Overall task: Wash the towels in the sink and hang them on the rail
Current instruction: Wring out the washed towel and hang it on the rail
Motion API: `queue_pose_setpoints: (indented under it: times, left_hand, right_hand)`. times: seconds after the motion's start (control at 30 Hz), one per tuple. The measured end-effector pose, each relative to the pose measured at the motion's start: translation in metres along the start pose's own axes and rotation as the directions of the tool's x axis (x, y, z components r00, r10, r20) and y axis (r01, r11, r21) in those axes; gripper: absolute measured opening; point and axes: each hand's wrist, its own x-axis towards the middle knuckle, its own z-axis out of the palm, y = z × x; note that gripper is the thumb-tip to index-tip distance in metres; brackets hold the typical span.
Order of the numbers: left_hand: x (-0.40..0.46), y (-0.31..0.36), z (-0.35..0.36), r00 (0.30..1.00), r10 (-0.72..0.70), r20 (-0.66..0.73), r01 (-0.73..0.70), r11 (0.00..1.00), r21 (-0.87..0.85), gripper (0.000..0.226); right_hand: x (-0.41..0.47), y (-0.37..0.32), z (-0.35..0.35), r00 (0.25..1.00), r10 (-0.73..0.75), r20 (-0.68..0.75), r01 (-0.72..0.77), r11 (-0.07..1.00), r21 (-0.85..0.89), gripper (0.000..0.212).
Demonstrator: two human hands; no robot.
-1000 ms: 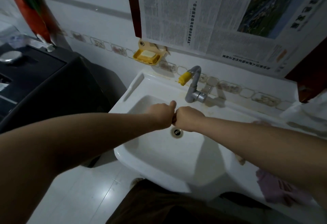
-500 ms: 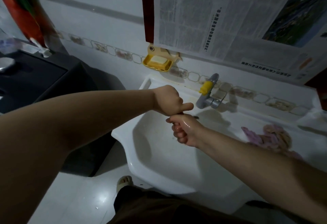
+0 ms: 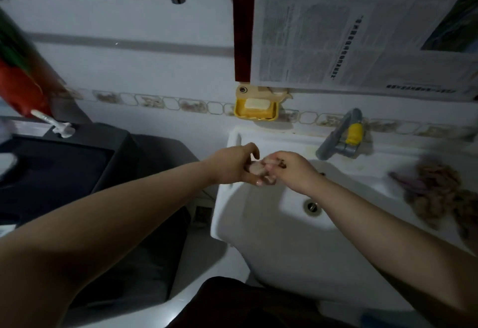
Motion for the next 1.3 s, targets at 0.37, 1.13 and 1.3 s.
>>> queue_pose_setpoints:
  times: [0.37, 1.13, 1.3]
  left_hand:
    - [-0.07, -0.06, -0.056, 0.968, -0.047, -0.246, -0.046, 0.933, -0.356, 0.045]
    - [-0.132, -0.137, -0.105, 0.799, -0.308, -0.517, 0.061, 0.896, -0.439, 0.016]
    - [-0.128, -0.098, -0.091, 0.868, -0.149, -0.474, -0.191, 0.781, -0.595, 0.035]
  right_hand:
    - [0.028, -0.09, 0.04, 0.983, -0.18, -0.039, 0.182, 0.981, 0.07, 0.032]
    - [0.044, -0.187, 0.021, 0.929, -0.194, 0.315, 0.11, 0.958, 0.266, 0.024]
    - [0.049, -0.199, 0.044, 0.966, -0.093, 0.242, -0.036, 0.876, 0.48, 0.066]
